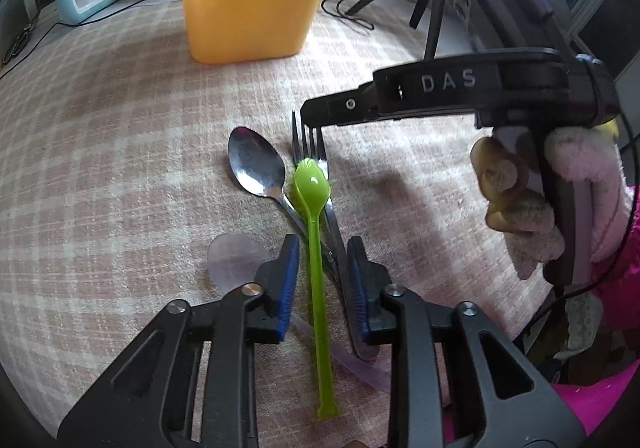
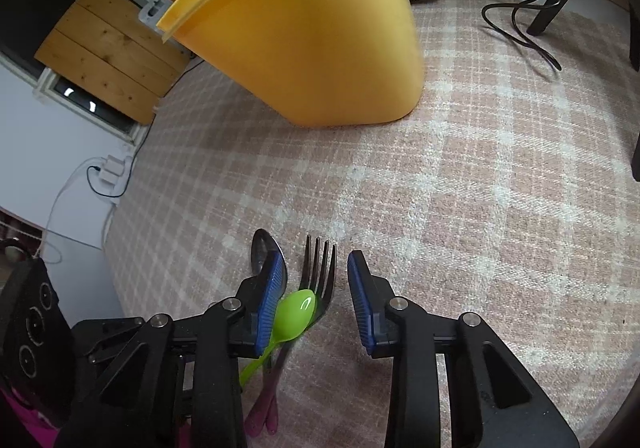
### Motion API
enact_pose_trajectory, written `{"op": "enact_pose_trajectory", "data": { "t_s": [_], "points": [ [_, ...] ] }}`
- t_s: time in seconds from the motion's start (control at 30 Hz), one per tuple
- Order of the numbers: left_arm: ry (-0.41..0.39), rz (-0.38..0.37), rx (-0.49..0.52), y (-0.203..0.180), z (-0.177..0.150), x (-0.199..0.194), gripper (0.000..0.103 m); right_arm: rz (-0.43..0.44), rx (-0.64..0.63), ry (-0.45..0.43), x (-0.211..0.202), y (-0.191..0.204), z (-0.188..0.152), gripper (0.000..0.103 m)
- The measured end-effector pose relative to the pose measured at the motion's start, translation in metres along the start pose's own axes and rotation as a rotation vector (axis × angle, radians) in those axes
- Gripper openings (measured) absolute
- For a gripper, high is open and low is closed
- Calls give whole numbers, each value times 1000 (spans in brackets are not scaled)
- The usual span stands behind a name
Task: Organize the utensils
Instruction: 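Close the left tool on the green plastic spoon while the right tool grips the metal fork, then lift the green spoon with the left tool while the right tool lifts the fork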
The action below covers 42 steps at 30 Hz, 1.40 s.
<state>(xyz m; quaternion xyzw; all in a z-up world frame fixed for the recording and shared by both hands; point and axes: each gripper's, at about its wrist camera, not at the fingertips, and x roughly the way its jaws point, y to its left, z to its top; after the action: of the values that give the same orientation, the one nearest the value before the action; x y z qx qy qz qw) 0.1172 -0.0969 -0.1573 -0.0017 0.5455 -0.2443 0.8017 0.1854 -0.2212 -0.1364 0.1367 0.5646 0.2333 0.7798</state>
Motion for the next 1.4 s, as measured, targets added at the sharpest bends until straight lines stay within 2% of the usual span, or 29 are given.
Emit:
{"op": "enact_pose_trajectory", "data": {
  "t_s": [0.13,0.2,0.4,0.73,0.8,0.83,1.03,1.17,1.4],
  "points": [
    [17,12,3,0,-2,5,22,-2,-8,7,6,3,0,29],
    [25,16,2,1,-3,7,17,-6,-10,13,9,4,-1,29],
    [44,26,0,2,-8,9,10,-8,-9,31,22,7,-5,29],
    [38,-6,-34,10,-10,4,7,-67,-81,27,38,29,-3,28],
    [34,-10,-41,11,-9,4,6,-97,-98,32,43,34,-2,17],
    [33,-13,-45,12,-9,4,6,-102,-101,33,44,35,0,15],
    [22,-24,-67,17,-10,0,3,-119,-111,37,50,44,4,11],
    [11,-26,-86,24,-10,-4,2,-93,-104,18,45,43,7,5],
    [3,-22,-104,33,-14,-8,1,-86,-105,19,45,48,7,2]
  ]
}}
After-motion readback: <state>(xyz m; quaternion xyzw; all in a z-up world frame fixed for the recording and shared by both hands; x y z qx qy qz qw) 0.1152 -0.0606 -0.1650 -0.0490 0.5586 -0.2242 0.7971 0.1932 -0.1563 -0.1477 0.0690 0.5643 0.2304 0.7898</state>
